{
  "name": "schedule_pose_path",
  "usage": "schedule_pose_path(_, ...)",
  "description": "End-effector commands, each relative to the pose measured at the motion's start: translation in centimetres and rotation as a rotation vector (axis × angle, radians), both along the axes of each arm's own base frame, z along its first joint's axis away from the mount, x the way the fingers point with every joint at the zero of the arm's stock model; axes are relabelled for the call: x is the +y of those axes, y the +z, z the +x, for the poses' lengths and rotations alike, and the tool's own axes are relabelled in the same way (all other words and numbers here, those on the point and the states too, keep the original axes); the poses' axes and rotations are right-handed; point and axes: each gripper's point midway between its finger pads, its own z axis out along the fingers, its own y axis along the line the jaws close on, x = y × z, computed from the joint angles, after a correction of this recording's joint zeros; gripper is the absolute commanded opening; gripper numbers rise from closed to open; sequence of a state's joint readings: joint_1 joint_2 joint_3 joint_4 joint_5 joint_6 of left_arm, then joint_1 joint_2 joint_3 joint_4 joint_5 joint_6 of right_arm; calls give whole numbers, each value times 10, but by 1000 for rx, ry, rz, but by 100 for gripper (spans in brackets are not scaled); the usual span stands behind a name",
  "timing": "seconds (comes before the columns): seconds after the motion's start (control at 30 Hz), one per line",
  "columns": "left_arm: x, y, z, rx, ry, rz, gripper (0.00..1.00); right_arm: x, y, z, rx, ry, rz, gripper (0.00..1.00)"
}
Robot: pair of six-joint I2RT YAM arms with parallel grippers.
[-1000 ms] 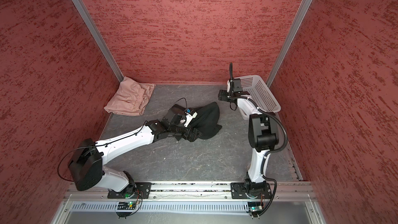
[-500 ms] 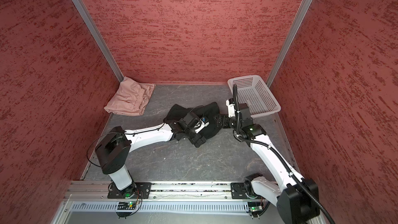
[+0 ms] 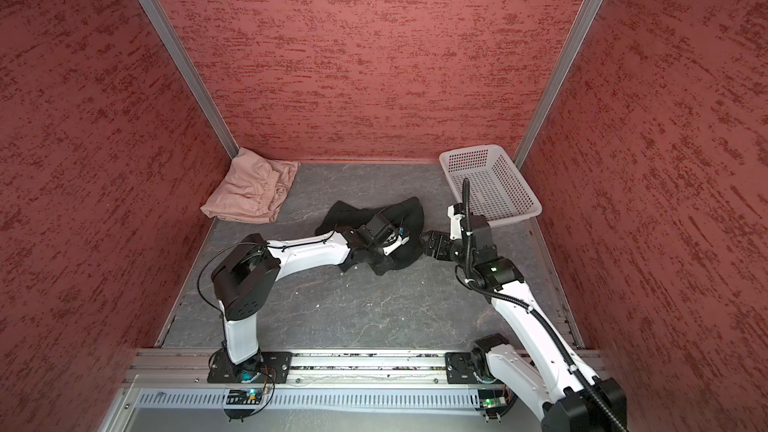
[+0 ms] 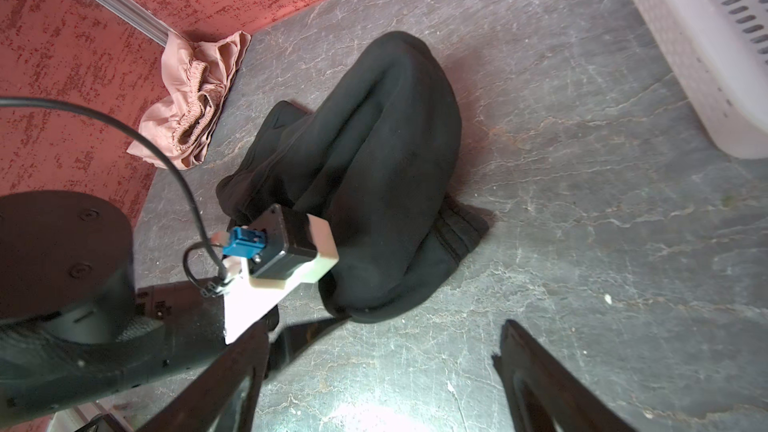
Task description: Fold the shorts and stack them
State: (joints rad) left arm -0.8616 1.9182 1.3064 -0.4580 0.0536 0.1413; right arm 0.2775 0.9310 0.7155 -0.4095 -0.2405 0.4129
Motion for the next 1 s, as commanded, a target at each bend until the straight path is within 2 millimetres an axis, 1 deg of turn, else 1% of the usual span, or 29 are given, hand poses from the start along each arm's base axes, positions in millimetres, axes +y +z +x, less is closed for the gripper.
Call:
schedule_pose_path(0.0, 4, 26, 15, -25, 43, -29, 0, -4, 23, 4, -54, -13, 2, 85)
schedule_pose_path(0.07, 6, 54, 17, -21, 68, -78, 0, -5, 24, 6, -60, -15, -9, 85)
schedule_pose_path(0.1, 5, 74, 15, -10, 70, -123, 0, -4, 24, 7, -60, -10, -13, 84)
schedule_pose_path(0.17, 5, 120, 6, 29, 72, -235, 0, -1, 26, 8, -63, 10, -15, 84)
schedule_pose_path(0.23, 7, 178, -5, 118, 93, -383, 0, 2, 28, 11, -67, 30, -16, 84)
schedule_pose_path(0.3, 17, 224, -11, 225, 151, -495, 0, 5, 32, 13, -73, 50, -15, 84)
schedule_pose_path(0.33, 25, 243, -11, 290, 195, -551, 0, 8, 34, 14, -75, 64, -12, 84)
schedule_pose_path(0.4, 35, 269, -17, 413, 216, -644, 0, 12, 40, 17, -85, 89, -6, 84)
schedule_pose_path(0.43, 39, 276, -22, 442, 226, -657, 0, 15, 43, 18, -87, 105, -2, 84)
schedule_pose_path(0.5, 44, 286, -31, 439, 224, -655, 0, 21, 47, 19, -87, 145, 2, 84)
schedule_pose_path(0.53, 47, 286, -32, 435, 227, -649, 0, 23, 48, 20, -88, 159, 1, 84)
schedule_pose_path(0.57, 53, 282, -30, 422, 242, -630, 0, 26, 48, 21, -90, 176, 2, 84)
schedule_pose_path(0.63, 71, 264, -15, 414, 308, -591, 0, 31, 47, 24, -92, 207, 8, 83)
schedule_pose_path(0.73, 116, 220, 13, 383, 461, -485, 0, 41, 39, 25, -70, 253, 20, 82)
schedule_pose_path(0.77, 136, 202, 22, 363, 532, -429, 0, 42, 34, 26, -58, 257, 18, 82)
schedule_pose_path(0.8, 154, 187, 29, 350, 587, -390, 3, 43, 29, 25, -46, 254, 12, 82)
schedule_pose_path(0.87, 187, 161, 39, 327, 684, -333, 21, 44, 20, 22, -25, 255, 6, 81)
schedule_pose_path(0.9, 204, 149, 44, 300, 734, -294, 24, 45, 13, 19, -8, 257, -1, 81)
schedule_pose_path(0.93, 219, 140, 48, 264, 771, -248, 33, 46, 7, 15, 7, 260, -11, 81)
schedule_pose_path(0.97, 237, 130, 52, 214, 824, -173, 73, 46, -2, 11, 30, 260, -31, 81)
